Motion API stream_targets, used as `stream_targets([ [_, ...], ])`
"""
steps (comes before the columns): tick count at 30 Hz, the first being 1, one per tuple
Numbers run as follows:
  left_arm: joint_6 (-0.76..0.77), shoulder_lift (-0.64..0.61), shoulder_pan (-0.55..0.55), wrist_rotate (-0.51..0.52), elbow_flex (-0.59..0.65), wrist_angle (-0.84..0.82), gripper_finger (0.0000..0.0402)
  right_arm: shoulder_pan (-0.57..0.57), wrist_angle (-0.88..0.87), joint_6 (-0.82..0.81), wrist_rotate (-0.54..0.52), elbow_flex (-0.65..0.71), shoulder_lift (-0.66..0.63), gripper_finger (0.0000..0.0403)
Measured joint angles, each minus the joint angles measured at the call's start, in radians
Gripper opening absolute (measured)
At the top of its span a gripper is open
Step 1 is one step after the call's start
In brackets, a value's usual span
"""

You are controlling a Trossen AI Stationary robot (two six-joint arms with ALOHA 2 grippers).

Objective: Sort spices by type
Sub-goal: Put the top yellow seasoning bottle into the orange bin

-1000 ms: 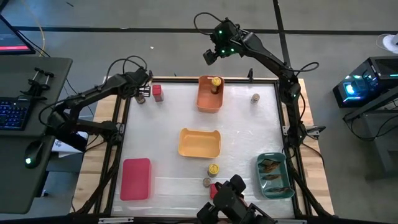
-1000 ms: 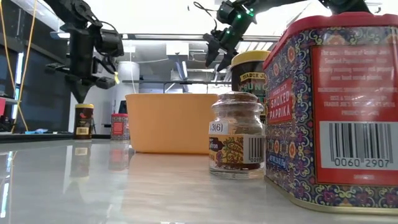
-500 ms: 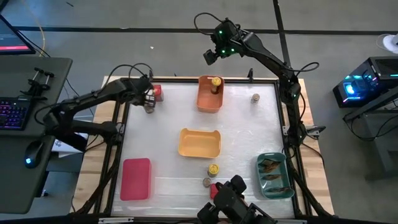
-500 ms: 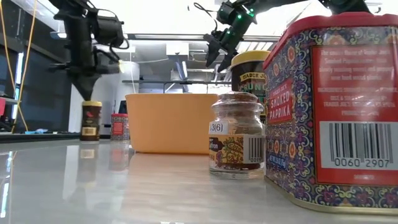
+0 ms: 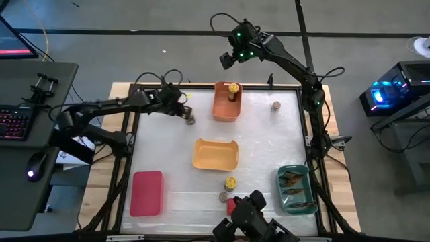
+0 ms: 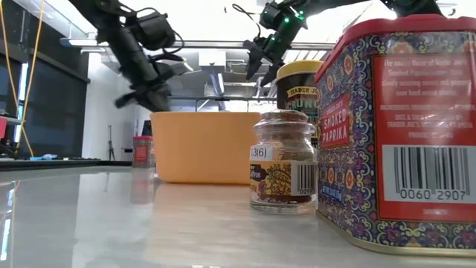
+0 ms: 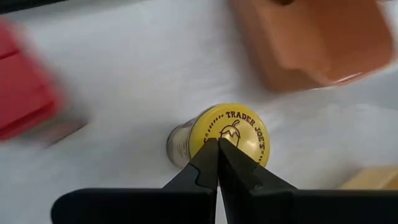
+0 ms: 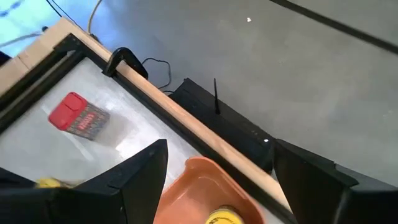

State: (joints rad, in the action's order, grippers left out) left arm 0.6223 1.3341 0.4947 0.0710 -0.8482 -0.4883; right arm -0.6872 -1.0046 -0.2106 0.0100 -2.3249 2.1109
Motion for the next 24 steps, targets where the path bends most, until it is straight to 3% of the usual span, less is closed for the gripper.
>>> stream_targets([
  [6, -0.067, 0.129, -0.018, -0.081, -0.003, 0.218, 0.0, 0.0, 0.0, -0.02, 0.055, 0.0, 0.0, 0.0281],
  [11, -0.099, 0.194, -0.025, -0.218, -0.006, 0.386, 0.0, 0.001, -0.02, -0.025, 0.104, -0.015, -0.001, 0.0281],
  [18, -0.238, 0.217, -0.066, -0.335, -0.05, 0.372, 0.0, 0.001, -0.036, -0.017, 0.126, -0.032, -0.011, 0.0281],
  [24, -0.278, 0.231, -0.078, -0.299, -0.07, 0.407, 0.0, 0.001, -0.061, 0.031, 0.27, -0.032, -0.012, 0.0281],
])
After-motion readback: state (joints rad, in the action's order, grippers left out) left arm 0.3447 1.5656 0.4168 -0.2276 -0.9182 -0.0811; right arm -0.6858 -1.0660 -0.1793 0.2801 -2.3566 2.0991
